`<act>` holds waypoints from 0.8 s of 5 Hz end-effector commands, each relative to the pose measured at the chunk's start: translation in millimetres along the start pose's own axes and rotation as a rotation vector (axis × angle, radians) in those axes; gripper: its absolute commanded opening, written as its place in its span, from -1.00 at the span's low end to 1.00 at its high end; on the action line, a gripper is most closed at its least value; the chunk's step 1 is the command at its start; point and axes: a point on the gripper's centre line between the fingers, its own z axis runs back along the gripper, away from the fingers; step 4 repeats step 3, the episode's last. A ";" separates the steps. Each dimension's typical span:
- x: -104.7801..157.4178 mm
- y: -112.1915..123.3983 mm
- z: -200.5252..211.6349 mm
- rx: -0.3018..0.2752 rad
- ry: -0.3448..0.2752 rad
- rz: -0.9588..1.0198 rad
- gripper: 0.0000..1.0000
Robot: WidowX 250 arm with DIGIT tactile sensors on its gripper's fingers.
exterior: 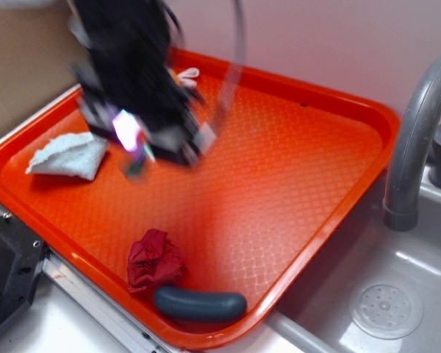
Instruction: Grab the carrot.
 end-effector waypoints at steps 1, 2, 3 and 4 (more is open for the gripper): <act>12.2 59.4 70.0 0.010 -0.127 0.058 -1.00; 15.1 81.3 77.8 -0.016 -0.148 0.121 -1.00; 26.0 85.5 66.5 -0.061 -0.127 0.167 -1.00; 26.0 85.5 66.5 -0.061 -0.127 0.167 -1.00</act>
